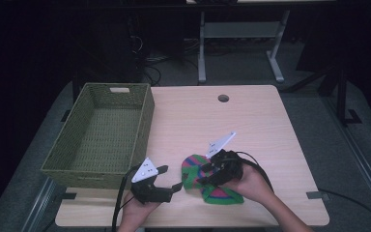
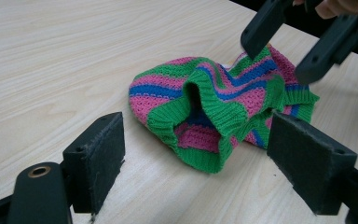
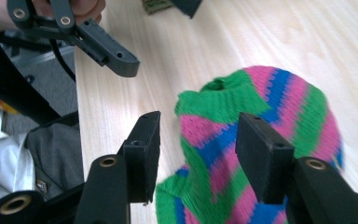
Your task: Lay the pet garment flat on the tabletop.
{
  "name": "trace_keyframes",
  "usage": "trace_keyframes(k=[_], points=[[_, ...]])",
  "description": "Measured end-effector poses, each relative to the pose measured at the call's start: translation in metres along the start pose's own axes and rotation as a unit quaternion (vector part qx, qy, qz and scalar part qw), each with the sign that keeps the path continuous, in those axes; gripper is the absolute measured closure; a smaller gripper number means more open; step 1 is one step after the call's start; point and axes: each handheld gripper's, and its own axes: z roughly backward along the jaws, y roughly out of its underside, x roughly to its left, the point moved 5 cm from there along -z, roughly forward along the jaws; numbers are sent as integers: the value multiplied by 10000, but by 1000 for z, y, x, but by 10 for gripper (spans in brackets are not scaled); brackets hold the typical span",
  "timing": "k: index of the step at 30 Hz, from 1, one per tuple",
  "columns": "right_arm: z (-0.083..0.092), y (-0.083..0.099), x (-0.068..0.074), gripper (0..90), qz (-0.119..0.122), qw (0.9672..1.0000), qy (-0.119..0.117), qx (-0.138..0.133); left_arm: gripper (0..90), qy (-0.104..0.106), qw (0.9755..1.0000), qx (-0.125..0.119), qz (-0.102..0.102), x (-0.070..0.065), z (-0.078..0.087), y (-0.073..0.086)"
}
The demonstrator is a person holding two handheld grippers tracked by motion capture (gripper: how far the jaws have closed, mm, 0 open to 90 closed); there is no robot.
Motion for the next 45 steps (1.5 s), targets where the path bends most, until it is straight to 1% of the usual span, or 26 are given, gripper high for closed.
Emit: trace_keyframes(k=[2, 5, 7, 9, 11, 13, 17, 21, 22, 23, 24, 26, 28, 30, 33, 34, 38, 42, 45], points=[[-9, -3, 3, 515, 92, 9999, 4, 145, 187, -3, 10000, -8, 12, 0, 1, 0], [-19, -4, 4, 528, 160, 9995, -13, 280, 187, -1, 10000, -25, 22, 0, 1, 0], [-26, -5, 4, 545, 189, 9991, -18, 369, 187, 2, 10000, -8, 15, 0, 1, 0], [-34, -4, 3, 566, 254, 9985, 42, 484, 187, 6, 10000, -11, 13, 0, 1, 0], [-40, -3, 1, 592, 285, 9980, 14, 560, 187, 11, 10000, -11, 24, -1, 1, 0], [-48, 0, 0, 611, 233, 9974, 46, 685, 187, 11, 10000, -15, 31, -1, 1, 0], [-57, 4, -3, 693, 228, 9960, 141, 850, 187, 6, 10000, -8, 33, 0, 1, 0], [-62, 11, -6, 774, 223, 9952, 231, 924, 187, 13, 10000, -15, 38, -1, 1, 0], [-63, 13, -7, 793, 225, 9953, 242, 905, 187, 21, 10000, -11, 35, -1, 1, 0], [-63, 13, -7, 797, 222, 9958, 233, 852, 187, 21, 10000, -12, 34, -1, 1, 0], [-62, 14, -8, 805, 143, 9961, 211, 845, 187, 22, 10000, -10, 25, -1, 1, 0], [-61, 13, -8, 812, 167, 9963, 207, 822, 187, 20, 10000, -6, 19, -1, 1, 0], [-58, 11, -7, 816, 166, 9971, 188, 717, 187, 11, 10000, -7, 37, 0, 1, 0], [-54, 10, -7, 817, 117, 9980, 104, 618, 187, 9, 10000, -5, 44, 0, 1, 0], [-45, 7, -8, 820, 75, 9990, 53, 434, 187, 19, 10000, -12, 34, 0, 1, 0], [-43, 6, -8, 820, 46, 9992, 38, 388, 187, 37, 10000, -32, 64, 0, 1, 0], [-28, 2, -10, 821, -2, 9997, 75, 252, 187, 85, 9999, -69, 124, 0, 1, -1], [-14, -2, -12, 823, -3, 9999, 130, 90, 187, 89, 9999, -81, 121, 0, 2, -1], [-5, -4, -14, 823, -49, 9999, 153, -22, 187, 99, 9998, -102, 135, 0, 1, -1]])
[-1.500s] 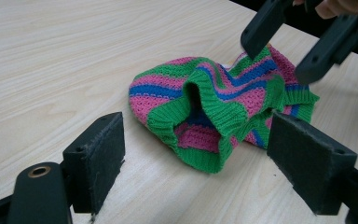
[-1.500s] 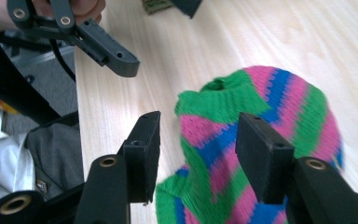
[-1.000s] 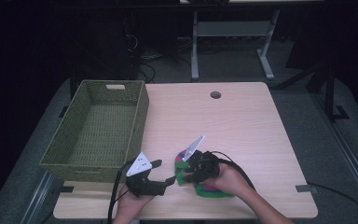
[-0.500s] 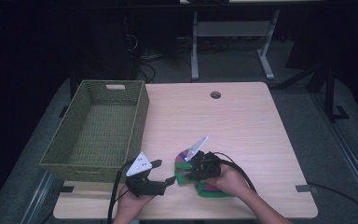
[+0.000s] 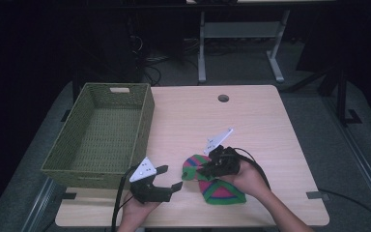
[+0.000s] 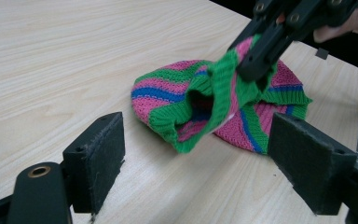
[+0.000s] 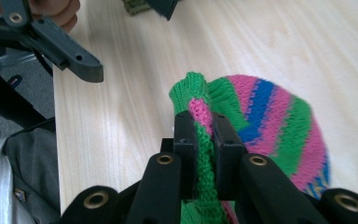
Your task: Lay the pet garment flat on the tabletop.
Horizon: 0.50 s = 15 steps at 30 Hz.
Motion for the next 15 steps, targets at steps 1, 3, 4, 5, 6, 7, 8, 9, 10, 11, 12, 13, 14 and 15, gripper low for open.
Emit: trace_keyframes(k=[1, 3, 4, 5, 6, 7, 8, 9, 10, 11, 12, 13, 14, 15], points=[[3, -1, -1, 823, -27, 10000, 21, -26, 187, 8, 10000, 19, -3, 0, 0, 0], [8, -2, -2, 824, -35, 10000, 19, -91, 187, 16, 10000, 30, -26, 0, 0, 0], [11, -3, -3, 824, -37, 9999, 43, -114, 187, 20, 10000, 26, -41, 0, 0, 0], [14, -3, -3, 824, -29, 9999, 64, -138, 187, 26, 10000, 9, -32, -1, -1, 0], [17, -4, -2, 824, -76, 9998, 57, -182, 187, 26, 10000, 1, -31, -1, -1, 0], [20, -5, -3, 824, -39, 9998, 60, -211, 187, 30, 10000, 0, -31, -2, -1, 0], [23, -5, -2, 824, -98, 9997, 71, -229, 187, 30, 10000, 0, -31, -2, -1, 0], [25, -6, -2, 824, -98, 9996, 78, -248, 187, 35, 10000, -12, -31, -2, -2, 0], [28, -6, -3, 824, -82, 9996, 100, -250, 187, 37, 10000, -7, -41, -2, -2, -1], [30, -6, -2, 824, -108, 9995, 89, -282, 187, 39, 10000, 0, -63, -3, -2, -1], [32, -6, -3, 824, -98, 9994, 101, -304, 187, 46, 10000, -5, -77, -3, -3, -1], [34, -6, -3, 824, -97, 9993, 99, -340, 187, 51, 10000, -7, -74, -4, -3, -1], [37, -7, -4, 824, -95, 9992, 110, -371, 187, 54, 10000, -7, -66, -4, -3, -1], [39, -7, -5, 824, -52, 9991, 129, -406, 187, 52, 10000, 4, -81, -4, -4, -1]])
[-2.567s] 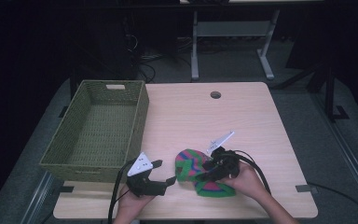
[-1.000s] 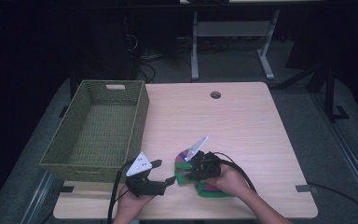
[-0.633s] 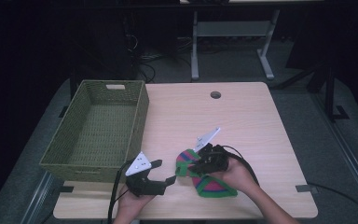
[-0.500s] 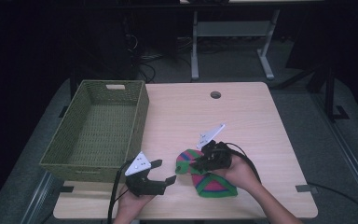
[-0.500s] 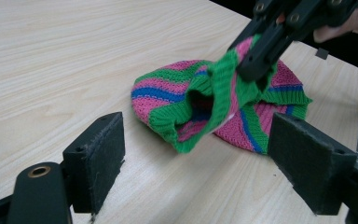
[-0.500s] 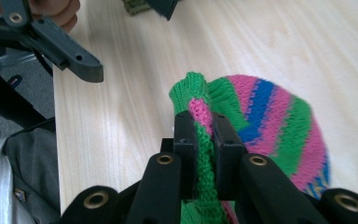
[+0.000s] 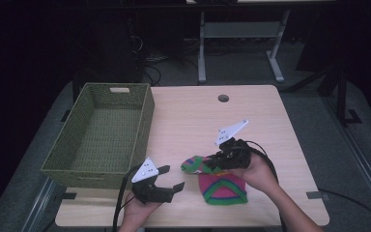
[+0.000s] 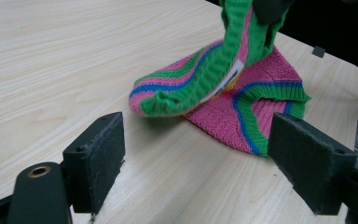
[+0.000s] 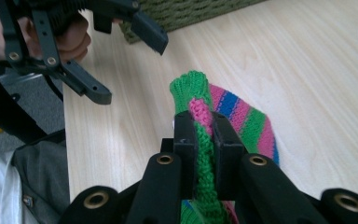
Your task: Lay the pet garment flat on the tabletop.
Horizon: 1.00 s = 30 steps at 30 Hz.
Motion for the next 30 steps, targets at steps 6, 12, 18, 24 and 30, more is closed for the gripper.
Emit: trace_keyframes(k=[6, 12, 18, 24, 30], points=[[13, -2, -1, 823, -94, 9998, 30, -151, 187, 27, 10000, 4, -32, -1, -3, 0], [29, -7, 0, 824, -75, 9993, 54, -362, 187, 95, 9999, 56, -84, -7, -9, 0], [42, -12, 2, 824, -29, 9989, 63, -464, 187, 119, 9996, 39, -236, -12, -16, -6], [53, -17, 4, 824, 46, 9982, 25, -596, 187, 86, 9997, -5, -247, -9, -29, -16], [58, -19, 4, 824, 96, 9978, 4, -663, 186, 190, 9998, 64, -92, 1, -47, -16]])
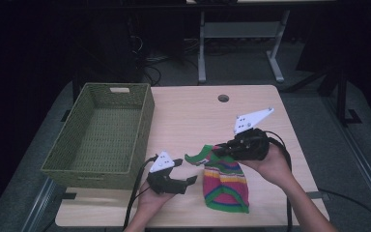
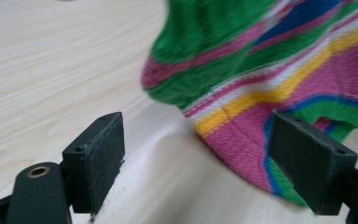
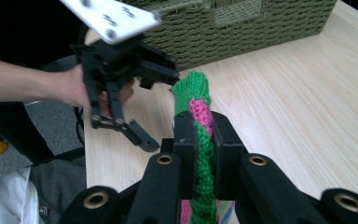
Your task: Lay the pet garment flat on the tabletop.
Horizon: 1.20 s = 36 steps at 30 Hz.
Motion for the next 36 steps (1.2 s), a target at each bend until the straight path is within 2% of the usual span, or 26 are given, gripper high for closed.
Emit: trace_keyframes(k=[3, 5, 8, 10, 13, 15, 18, 21, 23, 26, 34, 36], points=[[3, 0, 0, 824, 11, 10000, -26, -56, 207, 65, 10000, -38, 9, 3, -9, -2], [5, 0, 0, 823, 10, 10000, -23, -67, 214, 17, 10000, -86, 21, 6, -14, -4], [8, 0, 1, 824, 3, 9999, -47, -113, 241, 87, 9999, -107, 63, 8, -21, -5], [10, 1, 0, 823, 28, 9999, -45, -122, 269, 225, 9997, -105, 63, 9, -27, -5], [12, 2, -1, 824, -16, 9999, -50, -143, 355, 445, 9988, -179, -28, 5, -33, -6], [13, 3, -2, 823, -42, 9998, -31, -176, 460, 477, 9986, -209, -129, 3, -36, -7], [15, 6, -5, 823, -74, 9998, -2, -185, 601, 588, 9978, -291, -134, 1, -36, -11], [16, 10, -8, 824, -129, 9997, 40, -192, 737, 620, 9973, -312, -260, -1, -35, -15], [18, 13, -10, 824, -156, 9996, 71, -218, 791, 641, 9970, -319, -309, -2, -34, -16], [21, 18, -16, 824, -232, 9993, 141, -239, 823, 670, 9967, -272, -368, -3, -32, -19], [23, 33, -32, 823, -430, 9984, 349, -146, 831, 567, 9970, -100, -521, -1, -24, -27], [23, 36, -35, 823, -480, 9980, 379, -133, 830, 569, 9974, -19, -449, 0, -23, -30]])
